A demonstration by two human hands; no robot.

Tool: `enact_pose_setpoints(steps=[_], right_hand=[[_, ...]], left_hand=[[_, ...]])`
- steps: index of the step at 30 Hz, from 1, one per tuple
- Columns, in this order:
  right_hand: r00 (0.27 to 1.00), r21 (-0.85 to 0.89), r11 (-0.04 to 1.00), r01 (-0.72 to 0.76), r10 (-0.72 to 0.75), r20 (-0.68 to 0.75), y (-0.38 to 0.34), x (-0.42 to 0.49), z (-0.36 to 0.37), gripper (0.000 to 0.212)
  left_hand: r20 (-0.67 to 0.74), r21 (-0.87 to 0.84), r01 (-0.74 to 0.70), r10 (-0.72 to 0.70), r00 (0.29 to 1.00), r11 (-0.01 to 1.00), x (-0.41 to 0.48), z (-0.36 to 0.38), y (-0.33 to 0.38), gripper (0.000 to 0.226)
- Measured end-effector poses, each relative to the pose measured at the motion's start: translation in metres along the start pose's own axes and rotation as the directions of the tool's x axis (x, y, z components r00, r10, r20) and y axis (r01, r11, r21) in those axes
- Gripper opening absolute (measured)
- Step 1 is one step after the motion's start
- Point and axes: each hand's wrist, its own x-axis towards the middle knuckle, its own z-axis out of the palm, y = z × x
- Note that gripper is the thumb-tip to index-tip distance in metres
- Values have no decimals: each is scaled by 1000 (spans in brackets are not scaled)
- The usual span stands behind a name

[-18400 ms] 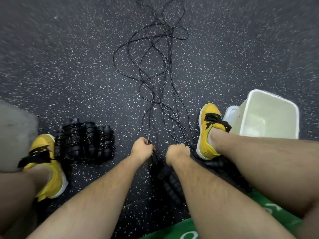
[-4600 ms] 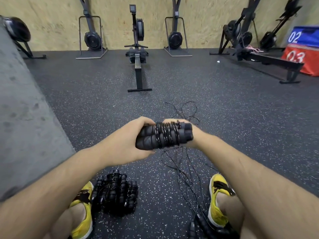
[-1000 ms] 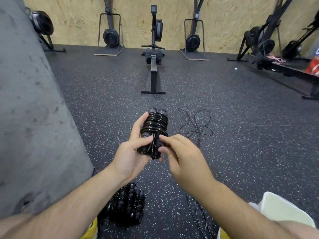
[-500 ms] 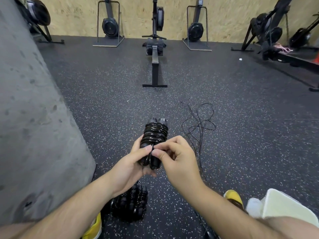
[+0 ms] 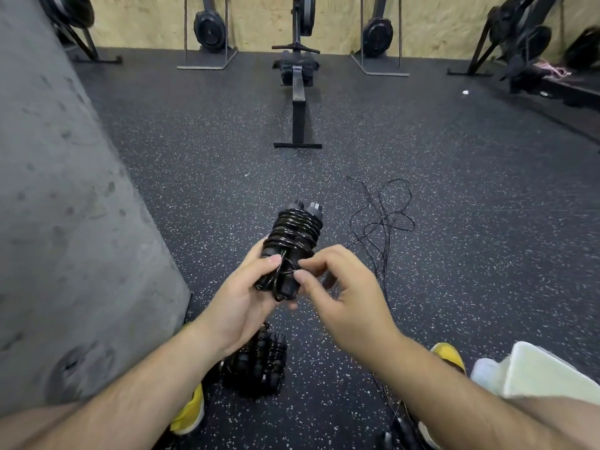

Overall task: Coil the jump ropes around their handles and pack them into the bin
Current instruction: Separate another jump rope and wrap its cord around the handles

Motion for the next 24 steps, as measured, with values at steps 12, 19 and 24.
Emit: enact_pose_setpoints(steps=[12,19,24], right_hand=[[997,101,992,72,-70,-21,7,0,9,18],[997,50,998,26,-22,-73,13,1,6,6],[954,-168,950,262,-281,-104,19,2,10,7]], left_hand=[[-23,-12,-16,16,1000,1000,6,0,-9,51],[-45,-64,-1,-2,999,998,10,1,-6,47],[-52,-55,22,-25,998,998,7,4,-21,43]])
